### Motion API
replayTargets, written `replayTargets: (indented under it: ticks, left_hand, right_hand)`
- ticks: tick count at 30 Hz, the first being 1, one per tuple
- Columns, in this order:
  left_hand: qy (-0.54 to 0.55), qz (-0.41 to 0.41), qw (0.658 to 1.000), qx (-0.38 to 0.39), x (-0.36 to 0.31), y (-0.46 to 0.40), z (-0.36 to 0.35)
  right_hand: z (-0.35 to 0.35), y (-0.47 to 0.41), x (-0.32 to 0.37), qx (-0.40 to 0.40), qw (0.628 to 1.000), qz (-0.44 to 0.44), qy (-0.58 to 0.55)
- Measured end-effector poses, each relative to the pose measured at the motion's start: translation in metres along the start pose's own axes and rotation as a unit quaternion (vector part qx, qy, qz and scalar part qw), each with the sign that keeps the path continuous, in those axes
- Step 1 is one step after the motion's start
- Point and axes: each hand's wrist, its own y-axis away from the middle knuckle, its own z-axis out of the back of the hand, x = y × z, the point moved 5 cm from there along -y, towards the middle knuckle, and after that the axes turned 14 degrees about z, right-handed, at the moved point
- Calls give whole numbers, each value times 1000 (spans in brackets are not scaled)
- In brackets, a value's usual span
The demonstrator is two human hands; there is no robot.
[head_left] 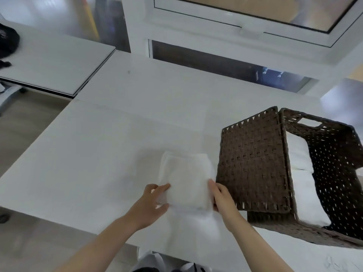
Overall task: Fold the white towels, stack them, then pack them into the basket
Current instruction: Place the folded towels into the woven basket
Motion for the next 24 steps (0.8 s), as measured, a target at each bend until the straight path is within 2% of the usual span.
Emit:
replayTargets:
  ticks: [5,13,17,20,24]
  left_hand:
    - [16,24,999,-31,-5,8,0]
    - [82,74,990,-82,-15,19,-1]
    - [160,93,978,-95,-18,27,0]
    - [234,72,963,-114,-41,34,5]
    - [257,46,960,-104,-83,41,8]
  right_hand:
    - [-6,-15,14,82,996,-40,-5]
    - [-26,-7,26,98,995,-22,0]
    - [-21,-6,48,98,994,39,30]
    - [-3,-1,72,136,984,99,62]
    - [35,11,108,195,964,169,58]
